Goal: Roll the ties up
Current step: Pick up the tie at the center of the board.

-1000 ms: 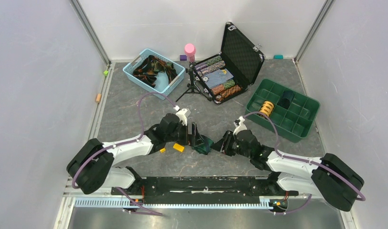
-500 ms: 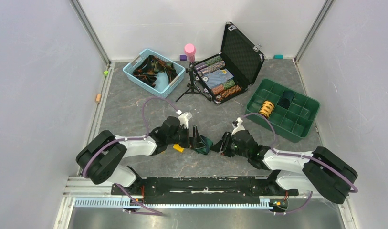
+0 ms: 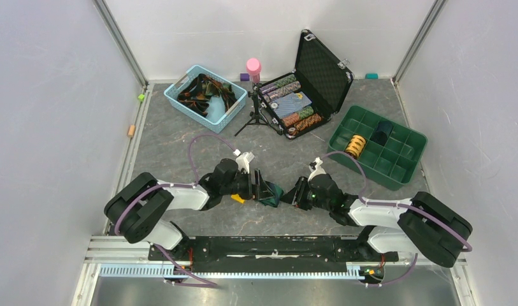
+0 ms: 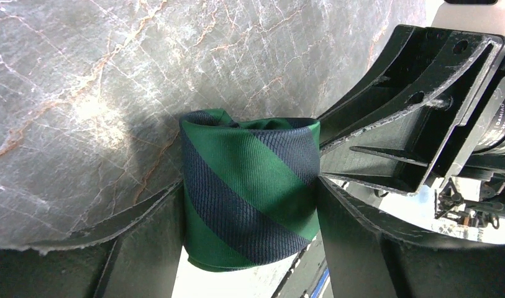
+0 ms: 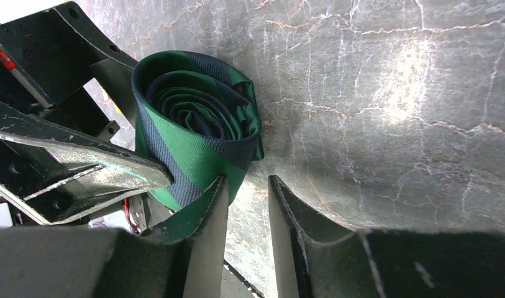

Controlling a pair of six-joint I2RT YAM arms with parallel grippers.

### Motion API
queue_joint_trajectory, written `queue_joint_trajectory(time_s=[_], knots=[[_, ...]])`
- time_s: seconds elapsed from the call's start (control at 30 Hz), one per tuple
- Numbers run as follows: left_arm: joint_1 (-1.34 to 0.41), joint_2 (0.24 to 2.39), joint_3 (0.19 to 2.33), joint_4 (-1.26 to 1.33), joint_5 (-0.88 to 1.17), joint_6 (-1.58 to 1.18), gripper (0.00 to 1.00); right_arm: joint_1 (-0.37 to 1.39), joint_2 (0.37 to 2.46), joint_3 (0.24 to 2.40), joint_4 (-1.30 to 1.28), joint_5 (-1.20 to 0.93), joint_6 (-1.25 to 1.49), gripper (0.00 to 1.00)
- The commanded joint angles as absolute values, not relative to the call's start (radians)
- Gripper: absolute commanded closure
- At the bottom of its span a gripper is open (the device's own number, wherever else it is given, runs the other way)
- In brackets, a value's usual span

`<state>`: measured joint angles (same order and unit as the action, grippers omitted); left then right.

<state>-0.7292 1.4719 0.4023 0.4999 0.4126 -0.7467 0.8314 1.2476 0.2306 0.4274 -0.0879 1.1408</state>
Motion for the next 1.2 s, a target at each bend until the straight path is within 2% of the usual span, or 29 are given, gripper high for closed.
queue_joint_trajectory(time_s=[0.0,0.2,0.33,0.53,0.67,1.0,1.17], knots=[[-0.730,1.498,0.384,0.604,0.469,-0.804,0.23,0.835,1.269,0.234,0.494,-0.098,1.147,0.65],[-0.730,1.523,0.362,0.686,0.485,-0.834,0.25,0.836,1.303,0.238,0.525,-0.118,1.143,0.64],[-0.730,1.531,0.360,0.686,0.482,-0.835,0.18,0.836,1.318,0.240,0.536,-0.127,1.143,0.64],[-0.732,1.551,0.364,0.687,0.492,-0.832,0.19,0.836,1.327,0.242,0.540,-0.127,1.140,0.65],[-0.732,1.561,0.365,0.690,0.511,-0.824,0.23,0.837,1.329,0.242,0.543,-0.127,1.138,0.65],[-0.732,1.544,0.359,0.690,0.543,-0.793,0.41,0.836,1.322,0.240,0.546,-0.129,1.136,0.64],[-0.732,1.565,0.356,0.736,0.539,-0.828,0.42,0.836,1.291,0.239,0.540,-0.129,1.124,0.62]])
